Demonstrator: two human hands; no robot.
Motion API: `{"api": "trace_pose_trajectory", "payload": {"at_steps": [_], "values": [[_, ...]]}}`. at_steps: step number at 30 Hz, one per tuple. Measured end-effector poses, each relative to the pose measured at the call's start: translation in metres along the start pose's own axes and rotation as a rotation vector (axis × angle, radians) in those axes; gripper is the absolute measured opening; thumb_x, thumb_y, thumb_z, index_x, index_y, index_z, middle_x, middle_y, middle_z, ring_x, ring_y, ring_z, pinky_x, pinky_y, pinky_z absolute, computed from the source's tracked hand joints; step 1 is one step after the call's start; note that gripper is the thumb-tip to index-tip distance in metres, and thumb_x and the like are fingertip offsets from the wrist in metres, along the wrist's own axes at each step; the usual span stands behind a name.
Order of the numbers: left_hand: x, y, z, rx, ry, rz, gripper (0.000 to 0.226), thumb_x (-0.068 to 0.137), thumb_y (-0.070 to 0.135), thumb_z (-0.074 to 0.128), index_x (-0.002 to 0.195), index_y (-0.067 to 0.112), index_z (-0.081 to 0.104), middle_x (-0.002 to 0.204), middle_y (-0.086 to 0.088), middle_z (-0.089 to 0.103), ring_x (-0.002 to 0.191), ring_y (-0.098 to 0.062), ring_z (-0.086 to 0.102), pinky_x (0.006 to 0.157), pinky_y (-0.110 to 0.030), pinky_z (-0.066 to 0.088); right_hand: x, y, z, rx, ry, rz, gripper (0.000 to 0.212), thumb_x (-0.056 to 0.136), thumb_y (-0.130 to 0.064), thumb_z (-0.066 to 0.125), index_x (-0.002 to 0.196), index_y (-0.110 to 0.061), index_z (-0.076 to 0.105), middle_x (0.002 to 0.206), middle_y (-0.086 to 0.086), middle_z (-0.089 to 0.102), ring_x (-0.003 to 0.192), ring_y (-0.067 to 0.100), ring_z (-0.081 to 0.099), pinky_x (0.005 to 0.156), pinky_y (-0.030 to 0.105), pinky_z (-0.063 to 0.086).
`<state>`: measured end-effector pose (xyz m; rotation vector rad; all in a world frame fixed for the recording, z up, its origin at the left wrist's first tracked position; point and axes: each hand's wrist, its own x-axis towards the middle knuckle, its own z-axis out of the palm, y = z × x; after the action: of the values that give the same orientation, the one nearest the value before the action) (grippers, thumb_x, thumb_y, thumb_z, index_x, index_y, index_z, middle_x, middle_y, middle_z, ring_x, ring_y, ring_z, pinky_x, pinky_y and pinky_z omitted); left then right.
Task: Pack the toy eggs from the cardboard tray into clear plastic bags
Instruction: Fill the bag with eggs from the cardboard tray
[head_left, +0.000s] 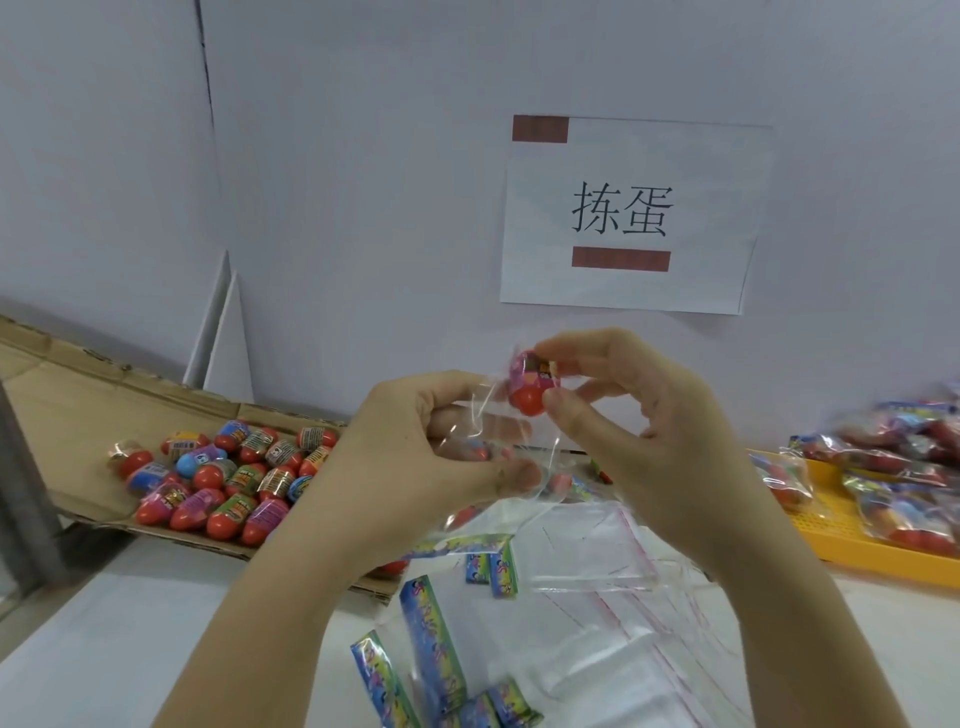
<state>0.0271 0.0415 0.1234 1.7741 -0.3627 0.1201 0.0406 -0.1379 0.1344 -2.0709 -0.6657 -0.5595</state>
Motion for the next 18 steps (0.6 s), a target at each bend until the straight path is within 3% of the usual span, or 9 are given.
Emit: {"api": "trace_pose_trajectory", "payload": {"at_steps": [3, 6, 8, 10, 12, 16, 18], "values": [[0.0006, -0.0006, 0.0004, -0.024, -0.004, -0.001, 0.050, 0.055, 0.023, 0.086, 0.102, 0.030, 0.071, 0.083, 0.006, 0.077, 0.069, -0.010, 0.074, 0.056, -0.013, 0.052, -0.0011, -0.0017, 0.0023, 0.035, 0.047, 0.000, 0.029, 0.080, -0.038, 0.064, 0.105, -0.049, 0.055, 0.098, -0.028, 0.063, 0.094, 0.001, 0.059, 0.085, 0.035, 0.042], [0.0018, -0.0018, 0.0015, -0.024, 0.003, 0.000, 0.061, 0.049, 0.031, 0.086, 0.107, 0.032, 0.068, 0.087, 0.007, 0.077, 0.080, -0.014, 0.075, 0.071, -0.025, 0.060, -0.0003, -0.0034, 0.0051, 0.002, 0.191, -0.048, 0.043, 0.079, -0.031, 0.066, 0.114, -0.050, 0.049, 0.097, -0.022, 0.063, 0.093, 0.000, 0.059, 0.096, 0.035, 0.040], [0.0027, -0.0022, 0.0018, -0.033, 0.016, 0.004, 0.067, 0.045, 0.033, 0.086, 0.109, 0.032, 0.066, 0.088, 0.008, 0.077, 0.081, -0.014, 0.075, 0.072, -0.026, 0.060, 0.0006, -0.0031, 0.0042, -0.008, 0.276, -0.080, 0.043, 0.080, -0.023, 0.069, 0.112, -0.046, 0.052, 0.104, -0.014, 0.065, 0.092, -0.001, 0.060, 0.096, 0.022, 0.040], [0.0026, -0.0016, 0.0020, -0.040, 0.012, 0.016, 0.069, 0.043, 0.033, 0.087, 0.109, 0.033, 0.065, 0.088, 0.007, 0.077, 0.080, -0.014, 0.075, 0.069, -0.022, 0.059, 0.0011, -0.0026, 0.0018, -0.003, 0.312, -0.092, 0.045, 0.081, -0.014, 0.072, 0.108, -0.044, 0.053, 0.106, -0.008, 0.066, 0.093, -0.001, 0.060, 0.084, 0.004, 0.036], [0.0019, -0.0011, 0.0023, -0.034, 0.003, 0.032, 0.071, 0.044, 0.031, 0.088, 0.111, 0.034, 0.064, 0.089, 0.006, 0.077, 0.079, -0.015, 0.075, 0.070, -0.019, 0.058, 0.0007, -0.0029, -0.0003, 0.001, 0.317, -0.101, 0.049, 0.080, -0.008, 0.074, 0.105, -0.043, 0.053, 0.105, -0.007, 0.066, 0.093, -0.002, 0.059, 0.080, 0.000, 0.035], [-0.0001, 0.0005, 0.0042, -0.021, -0.031, 0.061, 0.073, 0.046, 0.027, 0.087, 0.114, 0.035, 0.063, 0.092, 0.002, 0.077, 0.080, -0.019, 0.075, 0.075, -0.023, 0.059, -0.0010, -0.0046, -0.0015, 0.027, 0.284, -0.113, 0.049, 0.077, -0.005, 0.076, 0.101, -0.042, 0.056, 0.104, -0.008, 0.066, 0.095, 0.000, 0.059, 0.081, 0.004, 0.036], [-0.0009, 0.0016, 0.0049, -0.008, -0.035, 0.078, 0.072, 0.048, 0.026, 0.087, 0.116, 0.035, 0.063, 0.093, 0.002, 0.076, 0.081, -0.019, 0.075, 0.077, -0.027, 0.060, -0.0024, -0.0066, -0.0013, 0.013, 0.249, -0.111, 0.046, 0.075, -0.011, 0.078, 0.099, -0.043, 0.057, 0.102, -0.017, 0.066, 0.097, 0.000, 0.059, 0.092, 0.015, 0.038]]}}
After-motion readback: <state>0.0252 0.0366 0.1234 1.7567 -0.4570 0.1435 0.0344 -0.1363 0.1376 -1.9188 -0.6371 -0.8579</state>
